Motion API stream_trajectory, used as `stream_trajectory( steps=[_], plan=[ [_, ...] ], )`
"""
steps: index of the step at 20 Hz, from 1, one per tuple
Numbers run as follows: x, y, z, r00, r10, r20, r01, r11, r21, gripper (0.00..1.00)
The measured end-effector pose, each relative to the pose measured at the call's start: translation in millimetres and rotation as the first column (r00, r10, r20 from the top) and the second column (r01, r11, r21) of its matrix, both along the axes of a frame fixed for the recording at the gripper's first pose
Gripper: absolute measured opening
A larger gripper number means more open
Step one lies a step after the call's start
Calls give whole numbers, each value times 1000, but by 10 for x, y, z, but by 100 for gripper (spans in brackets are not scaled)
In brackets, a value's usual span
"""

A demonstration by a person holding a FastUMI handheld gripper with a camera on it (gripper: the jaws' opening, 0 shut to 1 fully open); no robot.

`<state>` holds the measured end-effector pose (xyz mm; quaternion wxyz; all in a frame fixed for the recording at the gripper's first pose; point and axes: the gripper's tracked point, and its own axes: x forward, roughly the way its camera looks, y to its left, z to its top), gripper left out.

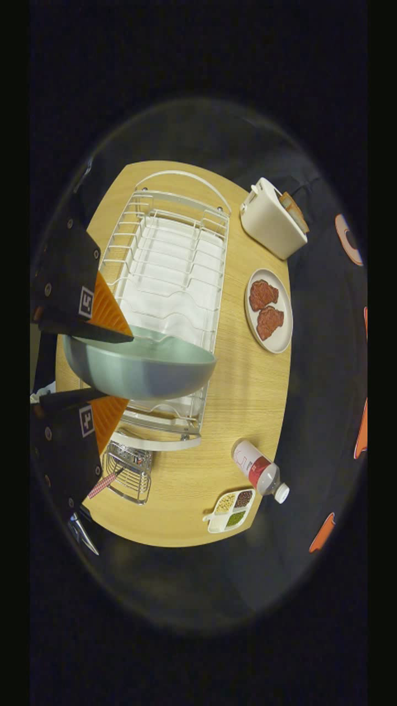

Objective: Take the plate from the dish rack, then take the spoon from the basket and place it into the plate.

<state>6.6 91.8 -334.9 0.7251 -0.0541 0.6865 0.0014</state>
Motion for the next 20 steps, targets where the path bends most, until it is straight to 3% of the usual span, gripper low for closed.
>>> stream_trajectory(
  steps=[2,11,20],
  plan=[
    [-3,-6,2,999,-50,-4,50,998,-25,38],
    [80,-324,364,987,-106,121,124,980,-154,30],
    [-332,-443,924,969,-176,176,183,983,-22,26]
  ],
)
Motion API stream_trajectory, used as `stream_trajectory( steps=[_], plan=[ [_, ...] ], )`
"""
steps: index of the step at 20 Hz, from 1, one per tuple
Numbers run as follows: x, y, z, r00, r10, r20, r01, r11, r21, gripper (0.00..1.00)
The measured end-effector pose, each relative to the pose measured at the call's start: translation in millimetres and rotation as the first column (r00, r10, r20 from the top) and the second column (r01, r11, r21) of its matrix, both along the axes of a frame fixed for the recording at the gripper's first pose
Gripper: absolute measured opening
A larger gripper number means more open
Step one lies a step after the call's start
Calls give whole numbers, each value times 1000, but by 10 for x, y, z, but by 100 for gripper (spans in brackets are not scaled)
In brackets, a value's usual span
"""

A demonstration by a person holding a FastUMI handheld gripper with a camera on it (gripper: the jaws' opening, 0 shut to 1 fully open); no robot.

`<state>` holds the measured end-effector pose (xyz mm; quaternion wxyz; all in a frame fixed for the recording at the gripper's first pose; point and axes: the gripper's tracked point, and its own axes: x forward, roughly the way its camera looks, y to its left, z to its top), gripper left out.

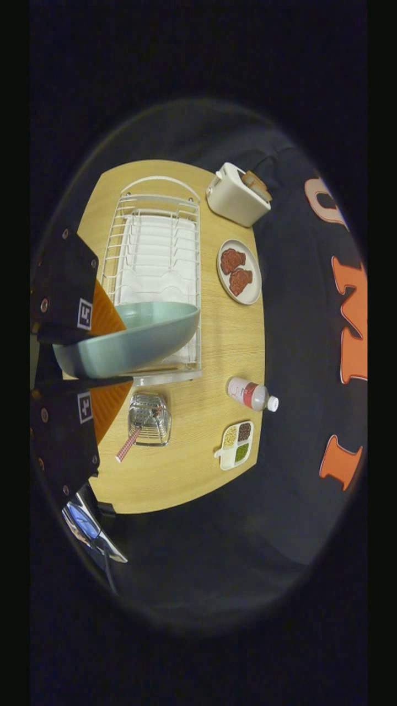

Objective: Take the plate from the dish rack, then take the spoon from the basket and place it into the plate.

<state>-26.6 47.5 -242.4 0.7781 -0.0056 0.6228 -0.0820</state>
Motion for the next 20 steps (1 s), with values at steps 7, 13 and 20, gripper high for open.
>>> stream_trajectory(
  steps=[7,13,20],
  plan=[
    [-605,-278,59,999,-36,-12,37,997,72,26],
    [-1171,-261,-174,996,-46,-79,58,985,164,26],
    [-1613,-197,-443,993,-8,-116,38,965,260,26]
  ],
)
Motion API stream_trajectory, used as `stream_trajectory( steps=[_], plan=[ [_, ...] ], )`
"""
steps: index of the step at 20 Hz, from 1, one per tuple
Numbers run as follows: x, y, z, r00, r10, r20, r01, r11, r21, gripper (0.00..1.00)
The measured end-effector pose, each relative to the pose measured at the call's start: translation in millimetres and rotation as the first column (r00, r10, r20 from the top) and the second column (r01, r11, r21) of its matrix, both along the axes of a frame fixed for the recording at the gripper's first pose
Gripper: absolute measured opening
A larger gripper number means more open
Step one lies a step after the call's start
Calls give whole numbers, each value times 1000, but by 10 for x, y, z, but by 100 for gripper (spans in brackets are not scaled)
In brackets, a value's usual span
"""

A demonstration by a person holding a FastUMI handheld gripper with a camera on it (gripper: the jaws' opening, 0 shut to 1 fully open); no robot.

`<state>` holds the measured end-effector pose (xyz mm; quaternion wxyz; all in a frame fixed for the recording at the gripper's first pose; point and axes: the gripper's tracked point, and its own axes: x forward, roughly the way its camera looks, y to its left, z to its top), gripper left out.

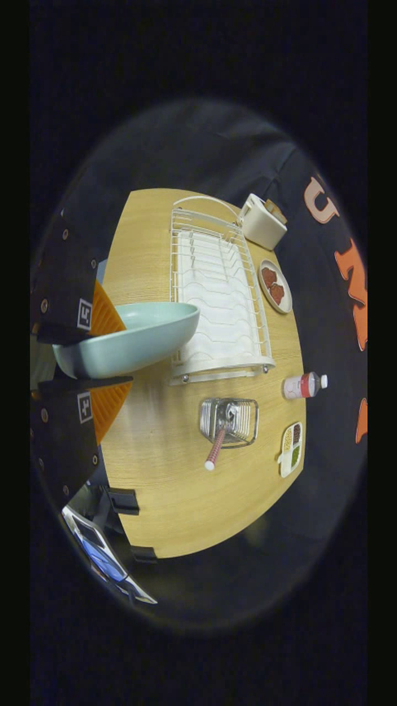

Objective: Take the plate from the dish rack, then take the spoon from the basket and place it into the plate.

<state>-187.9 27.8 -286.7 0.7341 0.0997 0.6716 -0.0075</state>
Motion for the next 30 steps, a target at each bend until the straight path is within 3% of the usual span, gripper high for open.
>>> stream_trajectory(
  steps=[9,17,23,30],
  plan=[
    [-310,95,-475,999,-33,-19,35,992,125,26],
    [-313,187,-767,999,-34,-1,33,986,160,26],
    [-353,172,-949,999,-47,-20,50,986,162,35],
    [-368,10,-1200,995,-95,-34,99,985,144,57]
  ],
)
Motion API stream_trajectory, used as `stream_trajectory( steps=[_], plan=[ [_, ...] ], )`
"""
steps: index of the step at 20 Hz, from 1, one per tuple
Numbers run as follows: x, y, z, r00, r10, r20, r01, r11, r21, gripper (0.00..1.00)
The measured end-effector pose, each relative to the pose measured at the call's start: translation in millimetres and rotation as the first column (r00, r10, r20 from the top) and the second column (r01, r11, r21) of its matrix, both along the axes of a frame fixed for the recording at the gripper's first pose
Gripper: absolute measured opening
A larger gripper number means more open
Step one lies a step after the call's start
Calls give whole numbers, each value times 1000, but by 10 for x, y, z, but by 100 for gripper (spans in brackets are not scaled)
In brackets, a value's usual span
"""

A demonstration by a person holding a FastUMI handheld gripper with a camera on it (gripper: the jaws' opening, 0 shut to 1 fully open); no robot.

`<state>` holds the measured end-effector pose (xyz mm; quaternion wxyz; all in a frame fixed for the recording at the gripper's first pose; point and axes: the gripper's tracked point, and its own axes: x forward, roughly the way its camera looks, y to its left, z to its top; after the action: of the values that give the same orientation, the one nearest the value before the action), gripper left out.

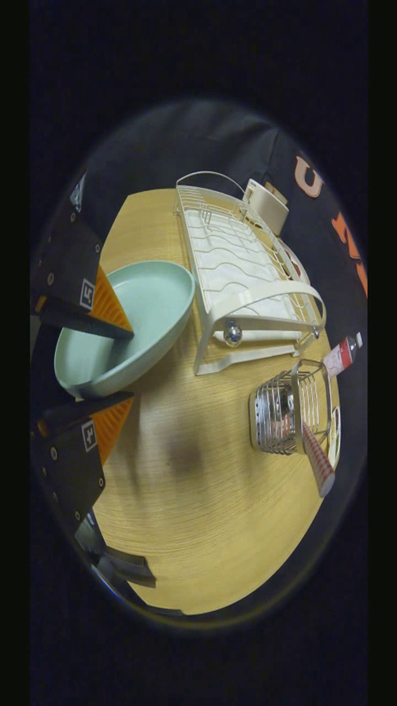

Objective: Take the plate from the dish rack, then take the spoon from the basket and place it into the plate.

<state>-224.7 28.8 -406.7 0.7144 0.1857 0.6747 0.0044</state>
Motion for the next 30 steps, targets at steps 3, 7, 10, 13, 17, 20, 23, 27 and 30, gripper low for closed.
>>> stream_trajectory(
  steps=[3,7,10,13,17,20,23,27,30],
  plan=[
    [106,-210,-20,998,-4,60,9,997,-71,58],
    [540,-441,165,964,-76,255,102,991,-87,61],
    [921,-744,379,887,-37,460,133,975,-177,66],
    [1185,-970,524,817,26,576,150,955,-256,66],
    [1395,-1086,618,752,70,655,168,941,-293,56],
    [1445,-1099,587,748,77,659,168,939,-301,44],
    [1519,-1153,637,727,73,682,200,928,-313,28],
    [1558,-1054,659,720,69,691,179,943,-280,17],
    [1566,-1028,684,732,78,676,159,946,-282,13]
  ],
)
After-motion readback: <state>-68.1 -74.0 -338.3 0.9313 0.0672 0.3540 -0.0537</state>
